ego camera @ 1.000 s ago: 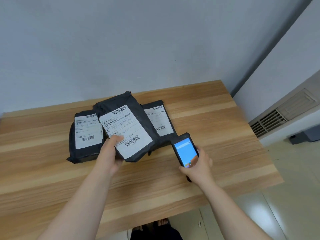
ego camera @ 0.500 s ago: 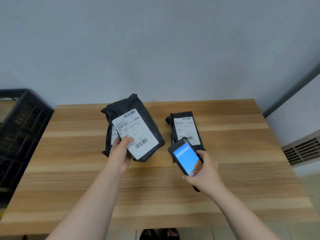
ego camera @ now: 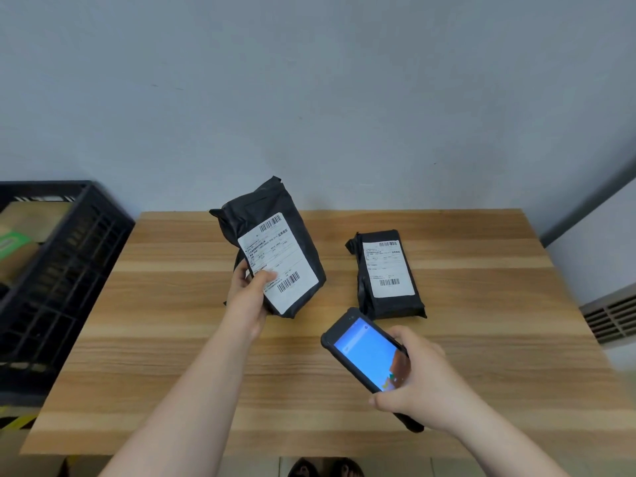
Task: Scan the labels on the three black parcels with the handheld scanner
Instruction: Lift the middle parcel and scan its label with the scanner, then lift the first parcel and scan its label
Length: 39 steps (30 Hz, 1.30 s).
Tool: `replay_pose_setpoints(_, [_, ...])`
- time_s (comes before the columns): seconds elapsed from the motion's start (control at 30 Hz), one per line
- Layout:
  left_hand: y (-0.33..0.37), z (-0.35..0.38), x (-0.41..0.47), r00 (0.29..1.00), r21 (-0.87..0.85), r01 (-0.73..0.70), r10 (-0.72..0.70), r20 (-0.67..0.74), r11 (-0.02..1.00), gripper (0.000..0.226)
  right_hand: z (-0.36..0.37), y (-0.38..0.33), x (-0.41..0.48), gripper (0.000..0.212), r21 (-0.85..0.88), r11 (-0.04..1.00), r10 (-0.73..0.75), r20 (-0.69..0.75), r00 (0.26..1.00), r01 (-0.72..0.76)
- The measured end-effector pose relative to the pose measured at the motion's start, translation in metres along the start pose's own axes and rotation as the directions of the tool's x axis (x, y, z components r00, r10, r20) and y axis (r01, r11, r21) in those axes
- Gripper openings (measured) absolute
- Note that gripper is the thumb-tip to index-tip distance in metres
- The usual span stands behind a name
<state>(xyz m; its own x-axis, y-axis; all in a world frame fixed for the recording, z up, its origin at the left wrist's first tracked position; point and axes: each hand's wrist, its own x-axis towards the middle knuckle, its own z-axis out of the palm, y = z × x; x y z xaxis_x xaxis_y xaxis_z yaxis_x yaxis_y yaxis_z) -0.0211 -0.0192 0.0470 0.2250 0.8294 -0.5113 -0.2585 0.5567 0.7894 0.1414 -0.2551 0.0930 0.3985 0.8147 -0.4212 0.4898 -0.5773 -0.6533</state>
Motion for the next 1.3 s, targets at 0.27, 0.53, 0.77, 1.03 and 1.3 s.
replay_pose_setpoints(0.27, [0.001, 0.001, -0.005, 0.999, 0.017, -0.032, 0.032, -0.020, 0.999, 0.060, 0.002, 0.004, -0.011, 0.060, -0.046, 0.998, 0.031, -0.020, 0.999, -0.032])
replay_pose_setpoints(0.53, [-0.002, 0.000, -0.007, 1.000, 0.005, -0.028, 0.028, -0.010, 1.000, 0.051, 0.003, 0.007, -0.018, 0.077, -0.057, 0.998, 0.025, -0.024, 0.999, -0.027])
replay_pose_setpoints(0.77, [-0.015, -0.002, 0.004, 0.998, -0.041, 0.042, -0.044, -0.052, 0.998, 0.031, 0.014, 0.022, -0.012, 0.090, 0.084, 0.996, 0.028, -0.144, 0.989, -0.016])
replay_pose_setpoints(1.03, [-0.031, 0.011, 0.029, 0.981, 0.047, 0.184, -0.180, -0.073, 0.982, 0.049, 0.033, 0.045, 0.020, 0.096, 0.228, 0.970, 0.147, -0.303, 0.942, -0.078])
replay_pose_setpoints(1.3, [-0.048, 0.031, 0.068, 0.962, 0.181, 0.274, -0.270, -0.051, 0.944, 0.033, 0.042, 0.059, 0.051, 0.098, 0.238, 0.968, 0.166, -0.383, 0.909, -0.077])
